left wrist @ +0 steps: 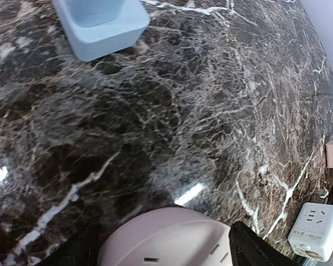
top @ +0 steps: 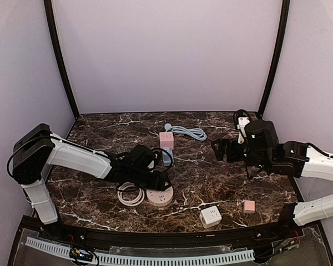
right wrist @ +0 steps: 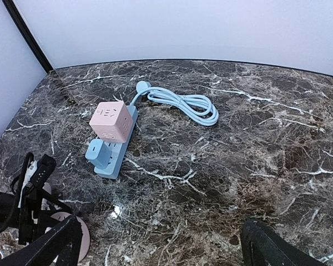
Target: Insert the plug
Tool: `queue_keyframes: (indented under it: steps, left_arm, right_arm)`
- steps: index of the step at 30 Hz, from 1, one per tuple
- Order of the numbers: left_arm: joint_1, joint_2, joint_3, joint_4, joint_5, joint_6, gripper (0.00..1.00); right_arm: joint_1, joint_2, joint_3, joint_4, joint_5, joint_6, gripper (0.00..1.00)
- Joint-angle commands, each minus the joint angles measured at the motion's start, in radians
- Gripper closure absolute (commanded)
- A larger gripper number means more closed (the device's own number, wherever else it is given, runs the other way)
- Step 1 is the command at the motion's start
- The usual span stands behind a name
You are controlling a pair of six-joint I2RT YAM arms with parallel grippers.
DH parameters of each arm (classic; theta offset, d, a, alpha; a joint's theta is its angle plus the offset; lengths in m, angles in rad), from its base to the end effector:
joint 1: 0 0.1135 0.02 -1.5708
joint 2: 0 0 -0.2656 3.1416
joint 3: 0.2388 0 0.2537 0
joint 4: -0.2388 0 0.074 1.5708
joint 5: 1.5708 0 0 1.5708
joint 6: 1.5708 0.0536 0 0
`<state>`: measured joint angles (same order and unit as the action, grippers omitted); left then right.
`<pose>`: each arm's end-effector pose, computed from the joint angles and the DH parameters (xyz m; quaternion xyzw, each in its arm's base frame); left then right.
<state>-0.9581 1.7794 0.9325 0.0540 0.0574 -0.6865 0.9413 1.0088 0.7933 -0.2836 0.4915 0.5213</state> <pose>0.2118 -0.3067 0.1376 0.1360 0.9149 -0.2958 0.2385 0.1609 0.1779 0.2861 -0.0524 0.8416 0.1750 0.5083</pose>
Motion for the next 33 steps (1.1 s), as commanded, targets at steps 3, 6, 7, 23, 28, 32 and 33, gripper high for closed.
queue_keyframes:
  steps: [3,6,7,23,28,32,33]
  left_arm:
    - [-0.036,0.057,0.072,-0.02,0.045,0.018,0.2]
    - [-0.04,0.025,0.075,-0.065,-0.013,0.048,0.2]
    - [-0.039,-0.004,0.073,-0.11,-0.029,0.064,0.19]
    - [-0.046,-0.344,-0.118,-0.455,-0.188,0.041,0.25]
    - [-0.047,-0.343,-0.165,-0.449,-0.144,0.047,0.33]
    - [-0.048,-0.299,-0.164,-0.425,-0.127,0.068,0.39]
    - [-0.049,-0.29,-0.16,-0.422,-0.126,0.072,0.4]
  right_arm:
    - [-0.006,-0.049,-0.032,-0.025,0.032,0.02,0.02]
    - [-0.006,-0.053,-0.031,-0.034,0.032,0.018,0.01]
    - [-0.006,-0.055,-0.031,-0.035,0.031,0.016,0.01]
    - [-0.006,-0.021,-0.023,-0.014,0.022,0.009,0.01]
    - [-0.006,-0.017,-0.024,-0.012,0.009,0.013,0.01]
    - [-0.006,-0.019,-0.026,-0.012,0.001,0.019,0.01]
    - [-0.006,-0.022,-0.027,-0.012,0.001,0.02,0.01]
